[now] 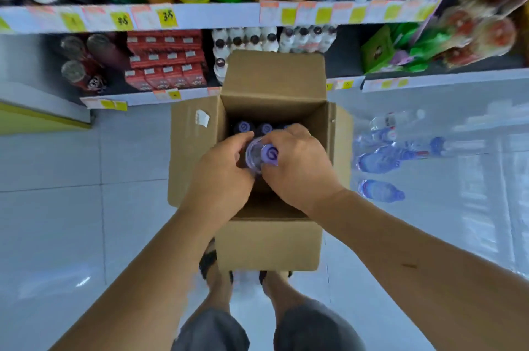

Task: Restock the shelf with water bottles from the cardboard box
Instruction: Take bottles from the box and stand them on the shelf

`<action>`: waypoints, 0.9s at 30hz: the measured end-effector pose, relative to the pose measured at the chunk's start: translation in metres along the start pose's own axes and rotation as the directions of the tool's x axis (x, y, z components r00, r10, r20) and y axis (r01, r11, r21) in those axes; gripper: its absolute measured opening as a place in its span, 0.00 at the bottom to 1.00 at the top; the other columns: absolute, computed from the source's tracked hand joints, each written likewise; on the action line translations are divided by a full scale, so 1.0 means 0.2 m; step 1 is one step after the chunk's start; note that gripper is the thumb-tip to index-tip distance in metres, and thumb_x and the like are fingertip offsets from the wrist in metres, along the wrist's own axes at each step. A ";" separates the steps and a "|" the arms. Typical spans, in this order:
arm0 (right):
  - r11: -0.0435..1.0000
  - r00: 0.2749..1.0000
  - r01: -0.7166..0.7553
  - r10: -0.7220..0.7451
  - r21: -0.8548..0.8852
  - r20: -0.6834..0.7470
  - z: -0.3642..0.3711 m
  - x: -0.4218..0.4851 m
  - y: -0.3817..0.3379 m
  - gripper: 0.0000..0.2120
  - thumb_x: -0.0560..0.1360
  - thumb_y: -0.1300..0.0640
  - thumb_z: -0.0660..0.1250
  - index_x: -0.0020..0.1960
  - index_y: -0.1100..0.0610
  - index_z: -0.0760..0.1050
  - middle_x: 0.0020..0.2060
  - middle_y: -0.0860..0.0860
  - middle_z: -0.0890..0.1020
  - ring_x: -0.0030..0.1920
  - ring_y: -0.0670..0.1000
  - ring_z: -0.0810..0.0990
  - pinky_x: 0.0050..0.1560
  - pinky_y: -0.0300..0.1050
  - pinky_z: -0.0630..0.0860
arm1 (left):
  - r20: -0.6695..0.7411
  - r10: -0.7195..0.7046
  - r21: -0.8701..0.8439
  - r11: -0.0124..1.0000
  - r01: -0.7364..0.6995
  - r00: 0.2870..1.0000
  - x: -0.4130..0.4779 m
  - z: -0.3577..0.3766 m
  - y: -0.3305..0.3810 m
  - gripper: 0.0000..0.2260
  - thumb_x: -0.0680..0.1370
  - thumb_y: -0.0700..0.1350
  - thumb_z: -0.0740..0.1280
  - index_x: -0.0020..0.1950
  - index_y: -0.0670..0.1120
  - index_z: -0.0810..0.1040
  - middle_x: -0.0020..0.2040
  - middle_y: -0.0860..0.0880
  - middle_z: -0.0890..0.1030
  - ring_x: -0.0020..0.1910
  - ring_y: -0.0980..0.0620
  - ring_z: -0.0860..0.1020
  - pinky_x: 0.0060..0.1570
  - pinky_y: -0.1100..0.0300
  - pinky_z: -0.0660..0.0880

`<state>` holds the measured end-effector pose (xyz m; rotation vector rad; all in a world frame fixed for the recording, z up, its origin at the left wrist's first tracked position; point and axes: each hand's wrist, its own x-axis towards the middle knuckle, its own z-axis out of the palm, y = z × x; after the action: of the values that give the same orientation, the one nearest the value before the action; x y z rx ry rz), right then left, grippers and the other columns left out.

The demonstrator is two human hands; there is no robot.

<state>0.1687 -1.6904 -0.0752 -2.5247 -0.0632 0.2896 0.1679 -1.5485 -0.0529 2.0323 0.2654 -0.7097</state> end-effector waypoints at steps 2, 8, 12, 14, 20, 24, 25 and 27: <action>0.998 0.993 0.059 -0.060 -0.012 -0.098 -0.33 -0.07 -0.21 0.04 0.66 0.63 0.73 0.39 0.57 0.79 0.35 0.51 0.73 0.29 0.48 0.70 0.32 0.26 0.64 | 0.002 0.078 0.007 0.997 -0.078 0.997 -0.17 -0.13 0.22 0.28 0.75 0.39 0.70 0.73 0.56 0.70 0.65 0.59 0.75 0.65 0.63 0.72 0.60 0.65 0.70; 0.969 0.943 0.246 -0.246 -0.025 -0.226 -1.37 -0.27 -0.90 0.05 0.64 0.58 0.70 0.37 0.59 0.77 0.31 0.55 0.75 0.35 0.54 0.70 0.32 0.44 0.64 | 0.007 0.314 -0.171 0.936 -0.308 0.949 -0.74 -0.55 0.92 0.29 0.70 0.44 0.76 0.68 0.58 0.73 0.61 0.60 0.80 0.60 0.66 0.76 0.62 0.54 0.76; 0.948 0.891 0.318 -0.306 -0.020 -0.336 -1.93 -0.43 -1.28 0.10 0.65 0.58 0.73 0.43 0.62 0.81 0.35 0.59 0.81 0.37 0.58 0.76 0.41 0.54 0.71 | -0.001 0.529 -0.262 0.819 -0.511 0.849 -1.07 -0.82 1.33 0.33 0.66 0.47 0.77 0.69 0.51 0.71 0.65 0.53 0.79 0.67 0.51 0.75 0.66 0.42 0.70; 0.936 0.870 0.351 -0.327 -0.001 -0.370 -2.17 -0.51 -1.44 0.12 0.65 0.56 0.73 0.45 0.62 0.82 0.37 0.59 0.81 0.35 0.55 0.76 0.40 0.55 0.75 | -0.015 0.620 -0.297 0.746 -0.596 0.784 -1.23 -0.92 1.50 0.31 0.66 0.44 0.77 0.67 0.49 0.71 0.62 0.57 0.80 0.63 0.56 0.77 0.63 0.50 0.73; 0.900 0.736 0.430 -0.392 -0.066 -0.553 -2.69 -0.75 -1.86 0.17 0.66 0.52 0.72 0.45 0.66 0.81 0.32 0.62 0.74 0.32 0.46 0.65 0.30 0.45 0.65 | -0.076 0.778 -0.325 0.572 -0.753 0.624 -1.65 -1.12 1.91 0.36 0.65 0.54 0.79 0.70 0.48 0.71 0.64 0.44 0.79 0.65 0.44 0.77 0.60 0.48 0.74; 0.865 0.665 0.501 -0.405 -0.028 -0.628 -2.85 -0.88 -2.00 0.18 0.69 0.50 0.71 0.45 0.67 0.81 0.32 0.63 0.77 0.31 0.46 0.68 0.31 0.45 0.68 | -0.100 0.844 -0.363 0.462 -0.809 0.527 -1.87 -1.20 2.09 0.32 0.66 0.49 0.79 0.68 0.46 0.73 0.61 0.42 0.81 0.62 0.40 0.78 0.52 0.52 0.79; 0.848 0.643 0.530 -0.396 0.008 -0.656 -2.88 -0.90 -2.01 0.18 0.70 0.49 0.71 0.46 0.66 0.82 0.33 0.62 0.80 0.31 0.46 0.71 0.32 0.46 0.72 | -0.093 0.853 -0.360 0.453 -0.816 0.514 -1.91 -1.22 2.13 0.31 0.66 0.48 0.79 0.67 0.45 0.74 0.60 0.42 0.82 0.61 0.39 0.79 0.54 0.48 0.79; 0.814 0.629 0.568 -0.336 0.119 -0.701 -2.89 -0.93 -2.01 0.18 0.73 0.45 0.71 0.52 0.59 0.83 0.35 0.54 0.83 0.33 0.44 0.77 0.37 0.46 0.78 | -0.101 0.851 -0.370 0.448 -0.814 0.515 -1.98 -1.25 2.20 0.28 0.67 0.48 0.77 0.65 0.45 0.76 0.57 0.43 0.83 0.59 0.37 0.80 0.57 0.38 0.77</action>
<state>0.1220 -1.7014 0.6520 -2.0319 -0.3508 -0.7497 0.1398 -1.5407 0.5895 1.4560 -0.6293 -0.0838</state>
